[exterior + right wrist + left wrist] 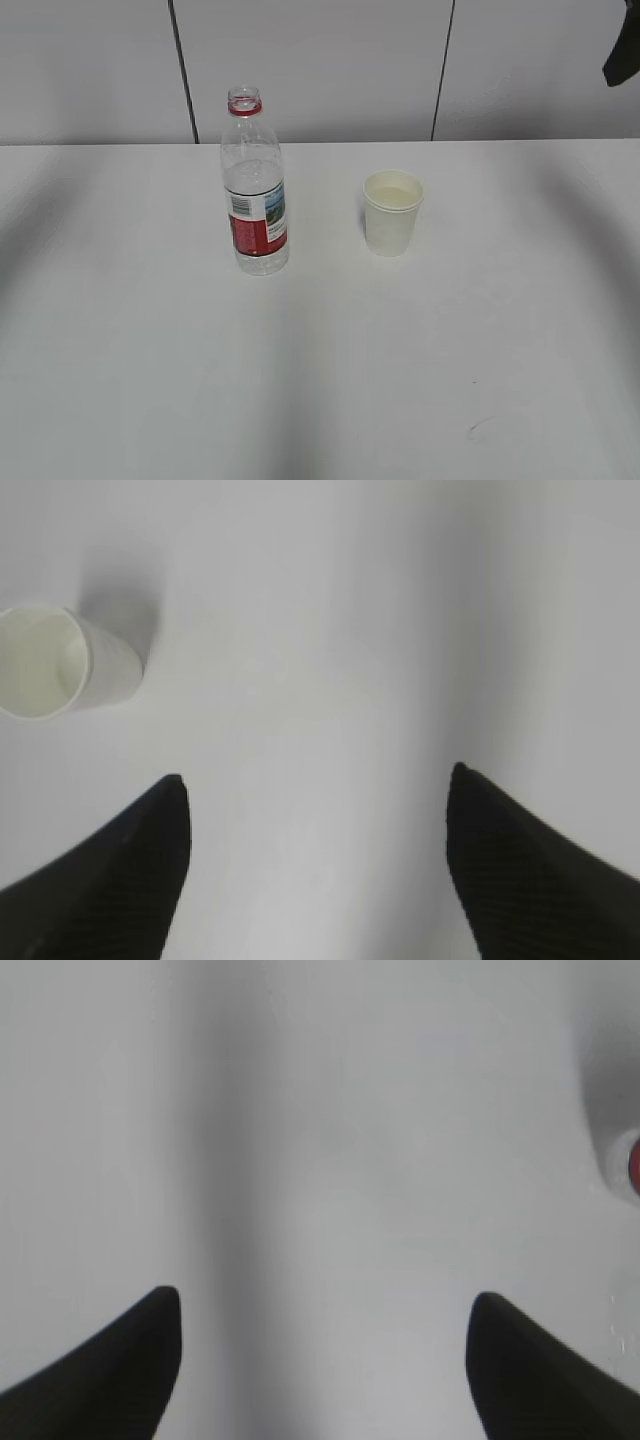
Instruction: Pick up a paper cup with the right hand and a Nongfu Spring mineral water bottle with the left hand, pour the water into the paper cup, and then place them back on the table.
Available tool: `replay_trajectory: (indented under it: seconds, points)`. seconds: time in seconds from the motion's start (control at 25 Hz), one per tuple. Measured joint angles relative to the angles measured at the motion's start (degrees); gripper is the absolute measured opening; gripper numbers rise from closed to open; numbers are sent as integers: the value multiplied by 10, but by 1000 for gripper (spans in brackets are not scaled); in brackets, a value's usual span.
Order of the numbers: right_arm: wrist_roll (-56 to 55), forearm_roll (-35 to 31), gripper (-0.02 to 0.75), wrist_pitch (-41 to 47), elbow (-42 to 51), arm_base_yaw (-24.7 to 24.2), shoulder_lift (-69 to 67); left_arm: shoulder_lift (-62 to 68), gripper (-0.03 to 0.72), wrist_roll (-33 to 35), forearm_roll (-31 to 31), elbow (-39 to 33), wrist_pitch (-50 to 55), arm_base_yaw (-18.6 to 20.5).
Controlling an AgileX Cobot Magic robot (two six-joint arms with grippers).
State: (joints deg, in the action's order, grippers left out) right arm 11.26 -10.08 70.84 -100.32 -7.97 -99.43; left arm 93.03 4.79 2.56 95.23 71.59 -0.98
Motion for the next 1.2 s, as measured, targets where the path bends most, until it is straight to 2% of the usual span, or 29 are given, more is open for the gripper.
replay_trajectory:
  seconds: [0.52,0.84,0.96,1.2]
  points:
    - [5,10,586,1,252,0,155,-187,525,0,3,-261,-24,0]
    - [16,12,586,0,402,0,263,-277,525,0,-23,-383,-70,0]
    - [18,13,586,0,447,0,304,-317,525,0,-44,-424,-87,0]
    - [19,13,586,-11,517,0,384,-386,525,0,-46,-502,-102,0]
